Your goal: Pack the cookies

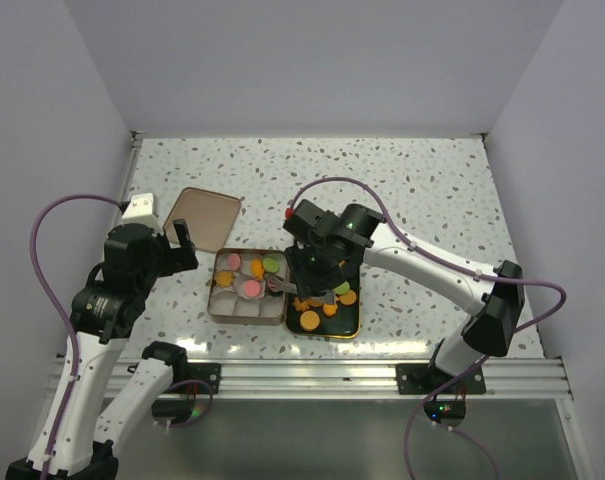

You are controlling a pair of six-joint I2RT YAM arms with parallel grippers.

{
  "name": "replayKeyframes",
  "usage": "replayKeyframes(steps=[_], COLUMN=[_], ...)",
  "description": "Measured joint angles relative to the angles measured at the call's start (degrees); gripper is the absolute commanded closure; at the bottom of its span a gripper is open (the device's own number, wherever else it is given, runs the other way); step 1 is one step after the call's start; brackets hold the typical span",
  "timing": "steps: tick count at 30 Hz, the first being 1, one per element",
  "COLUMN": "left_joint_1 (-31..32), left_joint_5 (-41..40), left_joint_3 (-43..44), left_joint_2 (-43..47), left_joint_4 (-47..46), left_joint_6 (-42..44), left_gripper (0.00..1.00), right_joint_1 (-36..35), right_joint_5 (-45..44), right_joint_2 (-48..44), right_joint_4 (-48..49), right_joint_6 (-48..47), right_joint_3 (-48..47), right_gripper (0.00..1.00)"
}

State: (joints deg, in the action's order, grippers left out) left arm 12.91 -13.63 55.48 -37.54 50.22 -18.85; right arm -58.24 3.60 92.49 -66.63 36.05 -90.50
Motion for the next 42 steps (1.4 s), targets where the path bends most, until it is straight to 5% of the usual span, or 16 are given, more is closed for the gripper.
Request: replayKeyframes(steps=[19, 27, 42], left_joint_1=[0.0, 0.0, 0.37], left_joint_5=[-0.02, 0.0, 0.13], left_joint_3=[0.0, 0.0, 0.0], left_joint_2=[0.48, 0.46, 0.44], left_joint_4=[0.0, 0.0, 0.0], left_joint_6=[0.0, 0.0, 0.0], left_gripper=[0.0, 0.0, 0.0], right_joint_1=[5.55, 11.85, 12.26], right_joint_5=[-6.6, -10.12, -10.69], right_joint_2=[-0.07, -5.05, -6.36], right_joint_4=[-6.43, -8.72, -9.16], right_joint_6=[-0.85, -1.14, -1.09], right_joint_3=[-9.75, -1.88, 6.21], right_gripper=[0.53, 0.53, 0.51])
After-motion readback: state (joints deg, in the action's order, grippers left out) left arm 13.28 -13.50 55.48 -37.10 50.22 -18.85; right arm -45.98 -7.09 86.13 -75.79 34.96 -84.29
